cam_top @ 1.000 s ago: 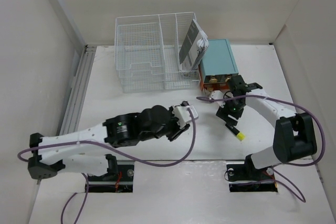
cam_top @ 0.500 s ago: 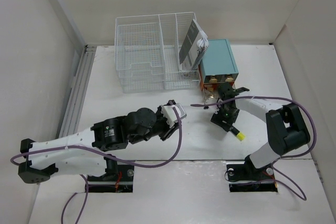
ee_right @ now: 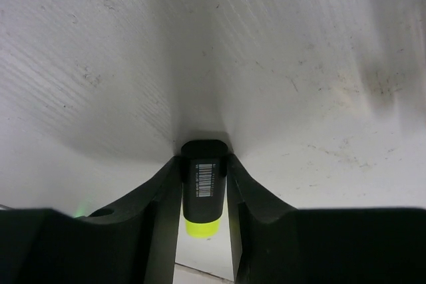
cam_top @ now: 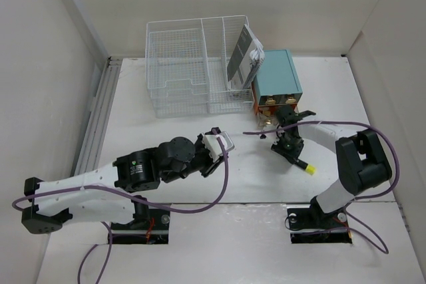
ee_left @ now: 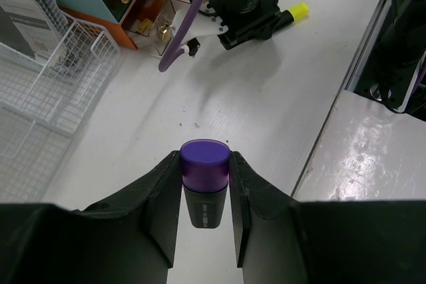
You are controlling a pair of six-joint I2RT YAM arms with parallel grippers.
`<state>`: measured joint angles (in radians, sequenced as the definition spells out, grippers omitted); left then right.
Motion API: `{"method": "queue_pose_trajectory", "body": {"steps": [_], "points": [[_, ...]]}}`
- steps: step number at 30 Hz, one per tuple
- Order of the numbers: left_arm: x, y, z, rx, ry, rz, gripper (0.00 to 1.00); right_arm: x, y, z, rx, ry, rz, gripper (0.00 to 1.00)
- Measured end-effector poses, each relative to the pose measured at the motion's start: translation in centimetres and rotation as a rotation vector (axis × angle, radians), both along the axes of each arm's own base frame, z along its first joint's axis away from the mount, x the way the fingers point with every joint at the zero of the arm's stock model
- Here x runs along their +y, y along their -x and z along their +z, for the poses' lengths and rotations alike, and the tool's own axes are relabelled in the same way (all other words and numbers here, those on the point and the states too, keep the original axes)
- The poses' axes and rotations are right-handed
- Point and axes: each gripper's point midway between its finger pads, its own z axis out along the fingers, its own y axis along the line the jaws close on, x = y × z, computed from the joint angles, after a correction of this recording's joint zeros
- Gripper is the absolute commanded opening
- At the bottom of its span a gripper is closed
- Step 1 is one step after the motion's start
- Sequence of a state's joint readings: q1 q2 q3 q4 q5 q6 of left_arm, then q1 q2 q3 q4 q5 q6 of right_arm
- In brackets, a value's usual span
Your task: Organize the desk
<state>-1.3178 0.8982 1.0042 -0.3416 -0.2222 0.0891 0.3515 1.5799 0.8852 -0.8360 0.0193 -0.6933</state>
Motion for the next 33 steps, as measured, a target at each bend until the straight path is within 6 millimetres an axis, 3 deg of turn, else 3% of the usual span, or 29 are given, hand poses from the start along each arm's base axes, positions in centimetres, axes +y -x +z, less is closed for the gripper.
{"method": "queue_pose_trajectory", "body": {"steps": [4,7,13,15,17,19,26,33], "points": [[0.2,-0.1,0.0,-0.011,0.005,0.002,0.00,0.3,0.2,0.6,0.015,-0.024,0.005,0.00],[0.4,-0.3,-0.1,-0.016,0.008,0.007,0.00,2.0,-0.9,2.8,-0.014,-0.107,0.033,0.00],[0.4,-0.7,-0.6,-0.018,0.016,0.014,0.00,7.3,-7.1,13.0,-0.285,-0.390,0.120,0.00],[0.3,-0.8,-0.8,-0.017,0.019,0.013,0.00,8.1,-8.9,15.8,-0.360,-0.470,0.128,0.00],[0.3,-0.9,-1.0,-0.014,0.020,0.012,0.00,7.8,-10.8,17.1,-0.413,-0.517,0.113,0.00],[0.3,-1.0,-1.1,-0.013,0.021,0.014,0.00,7.3,-12.2,16.9,-0.431,-0.538,0.093,0.00],[0.4,-1.2,-1.2,-0.011,0.033,0.015,0.00,6.2,-14.6,12.4,-0.356,-0.582,0.107,0.05],[0.5,-1.4,-1.4,-0.004,0.032,0.015,0.00,5.9,-15.4,12.4,-0.394,-0.619,0.195,0.07]]}}
